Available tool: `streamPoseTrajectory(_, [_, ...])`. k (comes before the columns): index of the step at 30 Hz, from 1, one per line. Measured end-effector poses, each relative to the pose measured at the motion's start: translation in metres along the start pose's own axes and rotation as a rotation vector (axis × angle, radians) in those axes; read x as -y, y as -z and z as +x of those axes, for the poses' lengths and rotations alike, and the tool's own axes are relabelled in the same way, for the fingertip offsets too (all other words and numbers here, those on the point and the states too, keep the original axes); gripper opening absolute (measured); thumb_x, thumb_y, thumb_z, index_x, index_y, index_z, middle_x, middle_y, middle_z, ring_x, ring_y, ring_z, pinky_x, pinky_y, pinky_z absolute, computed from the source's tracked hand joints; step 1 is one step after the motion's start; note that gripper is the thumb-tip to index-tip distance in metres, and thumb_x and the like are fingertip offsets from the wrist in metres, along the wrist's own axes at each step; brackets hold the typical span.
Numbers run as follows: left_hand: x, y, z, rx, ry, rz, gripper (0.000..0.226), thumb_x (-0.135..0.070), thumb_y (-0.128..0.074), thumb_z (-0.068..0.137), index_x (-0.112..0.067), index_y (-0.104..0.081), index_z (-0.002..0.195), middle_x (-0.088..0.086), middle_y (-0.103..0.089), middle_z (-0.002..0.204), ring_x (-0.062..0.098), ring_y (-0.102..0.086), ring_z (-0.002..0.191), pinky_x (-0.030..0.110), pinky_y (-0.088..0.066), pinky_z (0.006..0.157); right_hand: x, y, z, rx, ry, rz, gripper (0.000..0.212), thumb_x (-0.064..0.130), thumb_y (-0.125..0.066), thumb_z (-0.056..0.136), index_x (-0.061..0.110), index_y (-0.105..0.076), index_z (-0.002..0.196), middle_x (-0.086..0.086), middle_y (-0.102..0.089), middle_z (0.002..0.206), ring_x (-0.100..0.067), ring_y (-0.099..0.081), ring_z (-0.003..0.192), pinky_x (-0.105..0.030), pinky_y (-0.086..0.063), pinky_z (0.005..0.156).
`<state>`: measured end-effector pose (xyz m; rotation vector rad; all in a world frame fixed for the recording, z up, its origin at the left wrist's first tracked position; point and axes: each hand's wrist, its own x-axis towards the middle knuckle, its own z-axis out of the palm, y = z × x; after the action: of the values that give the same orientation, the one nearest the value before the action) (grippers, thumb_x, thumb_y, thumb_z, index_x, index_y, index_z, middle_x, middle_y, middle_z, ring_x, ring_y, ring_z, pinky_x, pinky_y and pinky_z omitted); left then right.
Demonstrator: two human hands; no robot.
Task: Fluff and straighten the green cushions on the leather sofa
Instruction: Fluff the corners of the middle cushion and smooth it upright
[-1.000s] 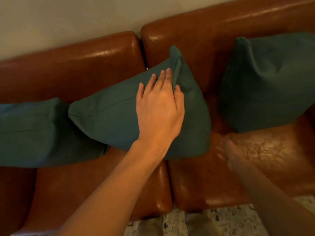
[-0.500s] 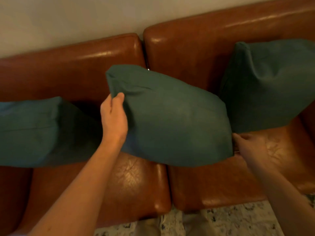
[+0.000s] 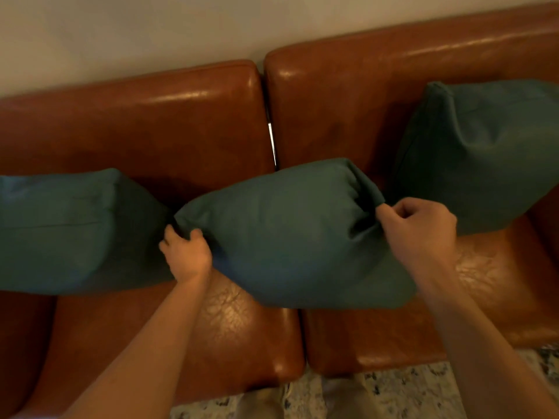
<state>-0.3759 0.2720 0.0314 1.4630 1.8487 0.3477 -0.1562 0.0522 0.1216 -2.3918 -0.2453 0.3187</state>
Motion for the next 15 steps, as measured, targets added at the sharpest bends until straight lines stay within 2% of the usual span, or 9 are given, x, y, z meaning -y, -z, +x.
streamPoseTrajectory(1, [-0.008, 0.005, -0.017, -0.052, -0.167, 0.058, 0.057, -0.023, -0.054, 0.094, -0.006, -0.036, 0.146, 0.02, -0.035, 0.148, 0.038, -0.038, 0.135, 0.045, -0.031, 0.111, 0.008, -0.003, -0.003, 0.002, 0.022, -0.016, 0.027, 0.032, -0.063, 0.074, 0.014, -0.061, 0.054, 0.004, -0.056, 0.049, -0.007, -0.053, 0.053, -0.024, -0.035, 0.052])
streamPoseTrajectory(2, [-0.019, 0.01, -0.039, -0.051, -0.407, 0.065, 0.056, -0.024, -0.056, 0.091, -0.006, -0.042, 0.142, 0.019, -0.04, 0.145, 0.036, -0.04, 0.134, 0.044, -0.032, 0.112, 0.015, -0.006, -0.005, -0.004, 0.046, -0.028, 0.027, 0.033, -0.063, 0.074, 0.014, -0.061, 0.054, 0.006, -0.056, 0.049, -0.006, -0.052, 0.053, -0.023, -0.034, 0.051])
streamPoseTrajectory(4, [-0.041, 0.009, -0.087, 0.085, -0.88, 0.081, 0.052, -0.035, -0.056, 0.087, -0.008, -0.055, 0.132, 0.013, -0.048, 0.14, 0.029, -0.042, 0.134, 0.042, -0.031, 0.113, 0.031, -0.01, -0.008, -0.022, 0.095, -0.031, 0.027, 0.035, -0.062, 0.072, 0.015, -0.059, 0.053, 0.006, -0.055, 0.048, -0.008, -0.053, 0.052, -0.025, -0.036, 0.053])
streamPoseTrajectory(6, [-0.063, -0.001, -0.124, 0.205, -1.168, 0.199, 0.057, -0.048, -0.057, 0.083, -0.013, -0.06, 0.127, 0.009, -0.048, 0.143, 0.025, -0.036, 0.139, 0.041, -0.025, 0.116, 0.049, -0.013, -0.012, -0.024, 0.144, -0.048, 0.027, 0.039, -0.059, 0.068, 0.016, -0.058, 0.052, 0.004, -0.056, 0.049, -0.017, -0.057, 0.055, -0.029, -0.044, 0.058])
streamPoseTrajectory(8, [-0.087, -0.009, -0.143, 0.215, -1.209, 0.354, 0.06, -0.052, -0.057, 0.081, -0.015, -0.06, 0.127, 0.006, -0.048, 0.144, 0.025, -0.033, 0.142, 0.043, -0.023, 0.117, 0.065, -0.014, -0.014, -0.04, 0.205, -0.074, 0.028, 0.042, -0.058, 0.066, 0.017, -0.059, 0.054, 0.003, -0.057, 0.051, -0.022, -0.059, 0.058, -0.032, -0.048, 0.06])
streamPoseTrajectory(10, [-0.104, -0.011, -0.139, 0.153, -1.179, 0.393, 0.043, -0.042, -0.058, 0.083, -0.014, -0.064, 0.116, 0.004, -0.06, 0.128, 0.026, -0.043, 0.134, 0.043, -0.03, 0.112, 0.08, -0.016, -0.013, -0.056, 0.29, -0.08, 0.028, 0.042, -0.059, 0.067, 0.017, -0.059, 0.054, 0.005, -0.056, 0.05, -0.019, -0.058, 0.057, -0.028, -0.046, 0.058])
streamPoseTrajectory(12, [-0.112, -0.009, -0.128, 0.107, -1.146, 0.294, 0.026, -0.032, -0.055, 0.086, -0.011, -0.066, 0.096, 0.004, -0.067, 0.104, 0.026, -0.054, 0.121, 0.042, -0.039, 0.101, 0.089, -0.021, -0.008, -0.003, 0.369, -0.007, 0.028, 0.038, -0.062, 0.072, 0.016, -0.058, 0.056, 0.007, -0.056, 0.049, -0.012, -0.057, 0.055, -0.026, -0.043, 0.057])
streamPoseTrajectory(13, [-0.114, -0.008, -0.123, 0.105, -1.099, 0.211, 0.021, -0.028, -0.056, 0.087, -0.009, -0.066, 0.089, 0.007, -0.068, 0.098, 0.027, -0.057, 0.116, 0.042, -0.042, 0.098, 0.091, -0.022, -0.004, 0.043, 0.394, 0.068, 0.027, 0.035, -0.064, 0.076, 0.016, -0.058, 0.058, 0.008, -0.057, 0.051, -0.008, -0.056, 0.055, -0.026, -0.042, 0.057])
streamPoseTrajectory(15, [-0.118, -0.008, -0.117, 0.098, -0.939, 0.022, 0.019, -0.021, -0.064, 0.087, -0.003, -0.067, 0.089, 0.013, -0.069, 0.101, 0.029, -0.059, 0.111, 0.036, -0.043, 0.098, 0.083, -0.019, 0.0, 0.051, 0.41, 0.175, 0.02, 0.029, -0.065, 0.084, 0.02, -0.062, 0.067, 0.01, -0.061, 0.061, -0.005, -0.058, 0.063, -0.02, -0.043, 0.063])
